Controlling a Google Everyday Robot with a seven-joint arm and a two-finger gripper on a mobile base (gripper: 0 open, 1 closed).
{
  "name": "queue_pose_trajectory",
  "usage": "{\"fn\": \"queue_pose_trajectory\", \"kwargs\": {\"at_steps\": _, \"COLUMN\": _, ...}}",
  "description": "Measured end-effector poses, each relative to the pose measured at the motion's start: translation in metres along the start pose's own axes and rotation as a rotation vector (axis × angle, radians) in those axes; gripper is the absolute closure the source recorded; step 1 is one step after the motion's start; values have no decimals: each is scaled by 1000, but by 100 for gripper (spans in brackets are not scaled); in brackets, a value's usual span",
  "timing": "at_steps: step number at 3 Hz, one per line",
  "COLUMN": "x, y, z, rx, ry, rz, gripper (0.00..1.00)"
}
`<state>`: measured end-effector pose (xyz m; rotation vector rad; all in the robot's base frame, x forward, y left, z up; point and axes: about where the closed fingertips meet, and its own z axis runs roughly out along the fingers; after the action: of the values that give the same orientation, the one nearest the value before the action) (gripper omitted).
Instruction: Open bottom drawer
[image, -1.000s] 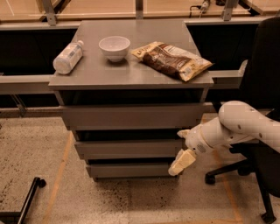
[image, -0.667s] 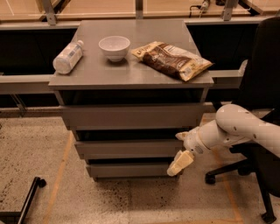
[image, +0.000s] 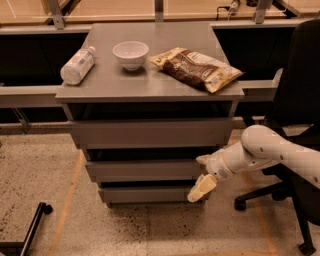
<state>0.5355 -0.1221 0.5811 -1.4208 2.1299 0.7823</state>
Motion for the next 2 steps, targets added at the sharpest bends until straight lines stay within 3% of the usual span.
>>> {"fn": "queue_pose_trajectory", "kwargs": {"at_steps": 2, "x": 23, "y": -10, "z": 24, "rx": -49, "ry": -55, "rz": 37, "gripper": 0}}
